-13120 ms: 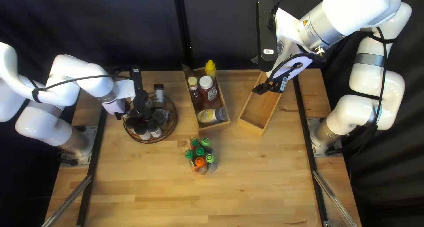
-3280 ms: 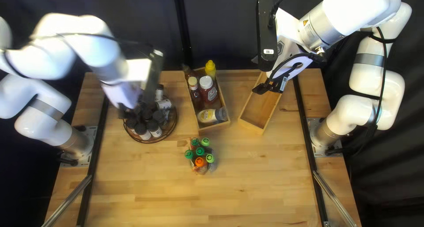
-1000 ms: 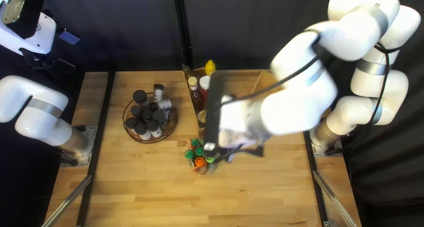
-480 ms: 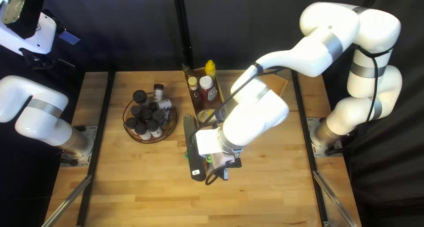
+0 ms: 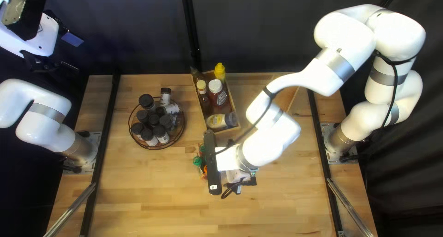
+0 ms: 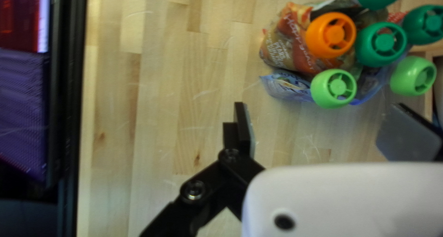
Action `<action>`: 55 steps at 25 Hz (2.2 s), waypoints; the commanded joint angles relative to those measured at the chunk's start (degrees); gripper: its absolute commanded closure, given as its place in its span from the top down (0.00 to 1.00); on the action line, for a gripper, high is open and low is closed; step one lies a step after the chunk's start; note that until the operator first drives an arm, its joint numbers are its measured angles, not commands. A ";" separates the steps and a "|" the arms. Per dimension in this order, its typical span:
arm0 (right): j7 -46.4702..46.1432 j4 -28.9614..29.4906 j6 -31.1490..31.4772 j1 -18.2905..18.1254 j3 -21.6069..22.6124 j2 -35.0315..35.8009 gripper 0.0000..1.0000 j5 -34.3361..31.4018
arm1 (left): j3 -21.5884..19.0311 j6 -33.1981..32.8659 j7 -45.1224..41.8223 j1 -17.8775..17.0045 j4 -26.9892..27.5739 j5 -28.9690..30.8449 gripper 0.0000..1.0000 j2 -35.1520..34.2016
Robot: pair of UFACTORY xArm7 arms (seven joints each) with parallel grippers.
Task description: Separate condiments, baby food and spices and place it in 3 different racks/containers
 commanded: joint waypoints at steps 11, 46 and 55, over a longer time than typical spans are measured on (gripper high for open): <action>10.69 0.07 -4.93 18.52 -21.21 2.45 0.98 -8.22 | 0.00 0.00 0.00 0.00 0.00 0.00 1.00 0.00; 10.57 -0.04 38.38 -20.39 31.63 -12.27 0.00 -8.79 | 0.00 0.00 0.00 0.00 0.00 0.00 1.00 0.00; 13.85 -10.60 48.11 -31.54 41.25 -26.70 0.00 -12.21 | 0.00 0.00 0.00 0.00 0.00 0.00 1.00 0.00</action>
